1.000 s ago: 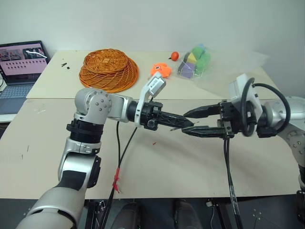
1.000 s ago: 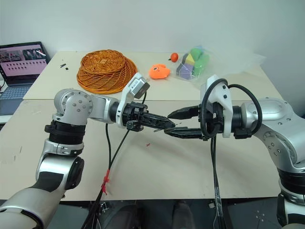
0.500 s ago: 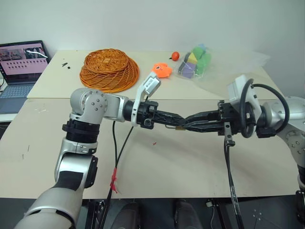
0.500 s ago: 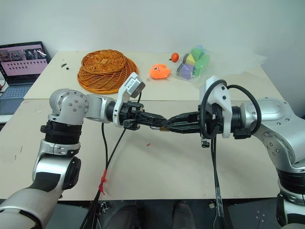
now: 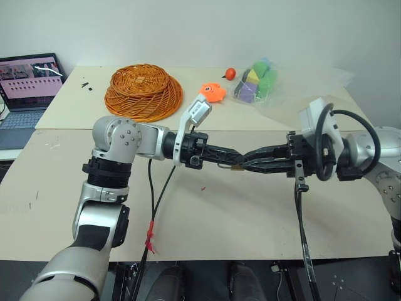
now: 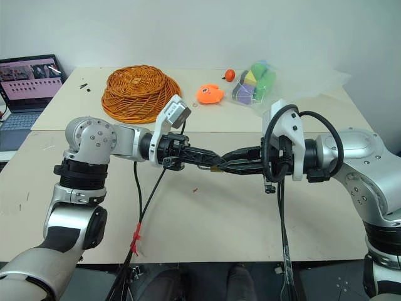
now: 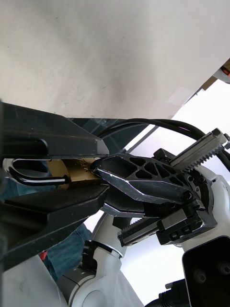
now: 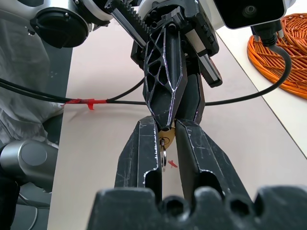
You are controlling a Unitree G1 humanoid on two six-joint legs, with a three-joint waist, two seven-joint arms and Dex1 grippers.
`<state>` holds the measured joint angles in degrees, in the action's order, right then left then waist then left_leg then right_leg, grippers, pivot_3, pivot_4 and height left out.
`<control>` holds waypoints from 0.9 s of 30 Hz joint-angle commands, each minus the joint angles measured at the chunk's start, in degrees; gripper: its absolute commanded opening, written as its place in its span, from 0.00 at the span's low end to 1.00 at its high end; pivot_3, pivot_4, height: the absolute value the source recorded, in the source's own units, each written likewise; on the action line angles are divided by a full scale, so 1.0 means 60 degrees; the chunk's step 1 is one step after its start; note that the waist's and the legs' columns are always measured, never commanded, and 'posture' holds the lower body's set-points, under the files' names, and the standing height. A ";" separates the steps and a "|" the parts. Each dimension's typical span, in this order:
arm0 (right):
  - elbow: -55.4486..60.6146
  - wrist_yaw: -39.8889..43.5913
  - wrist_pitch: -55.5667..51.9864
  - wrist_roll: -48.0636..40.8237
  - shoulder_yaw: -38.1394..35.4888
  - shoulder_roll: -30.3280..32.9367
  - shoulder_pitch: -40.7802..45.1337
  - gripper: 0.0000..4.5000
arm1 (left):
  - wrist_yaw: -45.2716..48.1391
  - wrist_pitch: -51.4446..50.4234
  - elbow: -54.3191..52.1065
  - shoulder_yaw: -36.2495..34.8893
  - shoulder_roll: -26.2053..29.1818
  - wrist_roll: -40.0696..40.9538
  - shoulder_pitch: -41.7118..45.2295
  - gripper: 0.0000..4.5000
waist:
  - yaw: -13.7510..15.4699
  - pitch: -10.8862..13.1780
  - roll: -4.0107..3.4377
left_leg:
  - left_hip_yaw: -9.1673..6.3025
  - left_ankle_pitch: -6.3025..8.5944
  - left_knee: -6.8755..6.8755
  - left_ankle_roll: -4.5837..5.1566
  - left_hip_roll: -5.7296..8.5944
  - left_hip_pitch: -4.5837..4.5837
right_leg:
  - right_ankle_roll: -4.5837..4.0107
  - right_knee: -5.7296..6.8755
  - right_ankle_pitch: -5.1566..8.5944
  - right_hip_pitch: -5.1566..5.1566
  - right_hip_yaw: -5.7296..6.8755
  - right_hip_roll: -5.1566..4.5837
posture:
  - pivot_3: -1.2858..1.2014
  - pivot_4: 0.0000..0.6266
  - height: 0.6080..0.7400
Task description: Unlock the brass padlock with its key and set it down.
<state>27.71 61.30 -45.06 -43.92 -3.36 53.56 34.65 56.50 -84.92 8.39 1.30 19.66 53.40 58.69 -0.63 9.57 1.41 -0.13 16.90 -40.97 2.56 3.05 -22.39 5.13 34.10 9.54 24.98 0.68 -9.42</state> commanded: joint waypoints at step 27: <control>-0.0666 0.0054 0.0340 0.0733 -0.0078 0.0037 0.0080 0.02 | 0.0746 0.3619 0.1092 0.0138 0.1250 -0.1856 0.0559 0.78 | -0.0005 0.0000 0.0000 | 0.0004 -0.0003 0.0004 -0.0004 0.0001 -0.0001 | -0.0001 -0.0001 -0.0001 0.0003 0.0000 0.0000 | 0.52 0.24 0.99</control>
<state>22.92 61.26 -44.18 -39.38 -2.66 53.10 34.63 59.59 -67.64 15.39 0.89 26.60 44.66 61.98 -0.66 9.57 1.41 -0.11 16.89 -40.95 2.54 3.05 -22.40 5.12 34.09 9.54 25.00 0.68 -9.42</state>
